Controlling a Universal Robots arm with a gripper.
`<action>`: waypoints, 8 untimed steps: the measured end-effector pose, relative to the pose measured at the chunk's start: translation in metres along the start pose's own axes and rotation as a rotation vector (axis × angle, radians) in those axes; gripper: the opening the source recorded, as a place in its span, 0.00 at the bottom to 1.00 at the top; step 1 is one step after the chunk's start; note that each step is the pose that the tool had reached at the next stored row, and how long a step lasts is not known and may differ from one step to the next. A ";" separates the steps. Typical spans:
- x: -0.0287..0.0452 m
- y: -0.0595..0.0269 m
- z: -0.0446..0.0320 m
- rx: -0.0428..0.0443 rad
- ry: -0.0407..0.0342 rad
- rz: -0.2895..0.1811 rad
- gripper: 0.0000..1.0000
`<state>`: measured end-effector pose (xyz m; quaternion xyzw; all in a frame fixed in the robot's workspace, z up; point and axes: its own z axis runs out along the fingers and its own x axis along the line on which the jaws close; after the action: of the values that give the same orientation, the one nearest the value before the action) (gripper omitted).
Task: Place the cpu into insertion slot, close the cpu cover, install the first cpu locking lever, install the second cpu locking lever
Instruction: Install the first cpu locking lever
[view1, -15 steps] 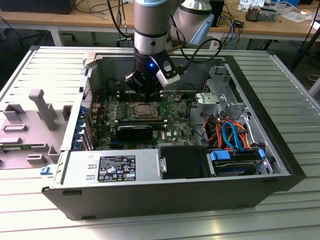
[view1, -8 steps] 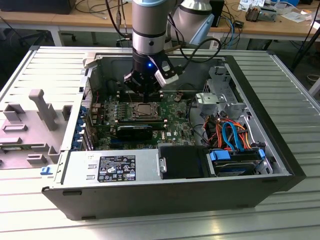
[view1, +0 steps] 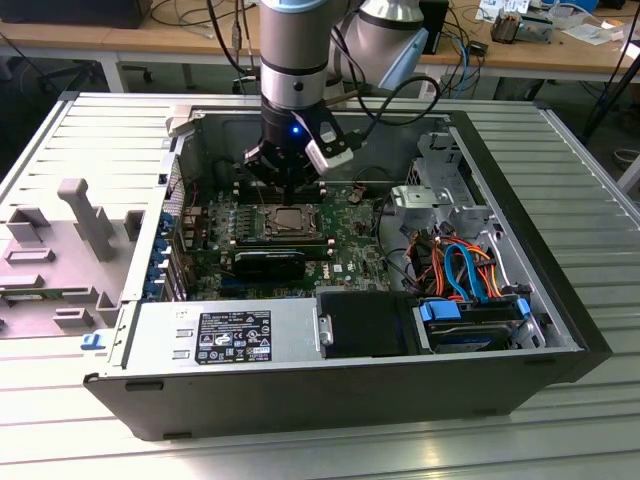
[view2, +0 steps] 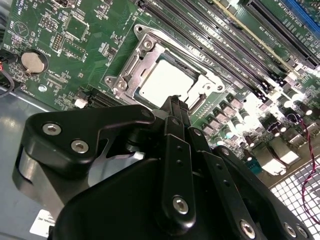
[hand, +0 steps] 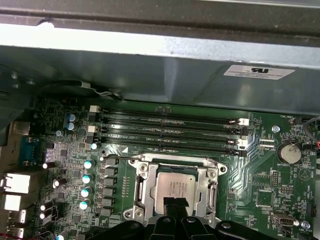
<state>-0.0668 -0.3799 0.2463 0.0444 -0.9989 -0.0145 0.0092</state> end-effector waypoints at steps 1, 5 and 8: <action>0.0005 0.0001 0.0000 0.0000 0.0000 0.000 0.11; 0.0021 0.0002 0.0000 0.0000 0.0000 0.000 0.11; 0.0074 0.0007 0.0001 0.0000 0.0000 0.000 0.11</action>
<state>-0.0743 -0.3799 0.2463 0.0444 -0.9989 -0.0144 0.0092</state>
